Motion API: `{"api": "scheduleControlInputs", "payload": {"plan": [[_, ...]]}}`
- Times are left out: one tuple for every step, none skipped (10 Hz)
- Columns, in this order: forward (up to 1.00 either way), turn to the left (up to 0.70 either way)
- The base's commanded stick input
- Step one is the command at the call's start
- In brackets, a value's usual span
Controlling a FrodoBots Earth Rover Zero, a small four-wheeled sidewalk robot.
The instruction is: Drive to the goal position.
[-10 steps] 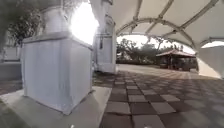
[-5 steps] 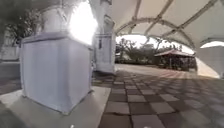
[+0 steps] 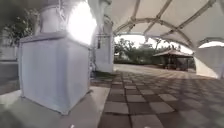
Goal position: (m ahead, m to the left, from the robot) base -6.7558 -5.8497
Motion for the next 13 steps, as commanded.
{"api": "scheduleControlInputs", "payload": {"plan": [[0.0,-0.7],[0.0,-0.7],[0.0,-0.7],[0.0,-0.7],[0.0,-0.7],[0.0,-0.7],[0.0,-0.7],[0.0,-0.7],[0.0,-0.7],[0.0,-0.7],[0.0,-0.7],[0.0,-0.7],[0.0,-0.7]]}}
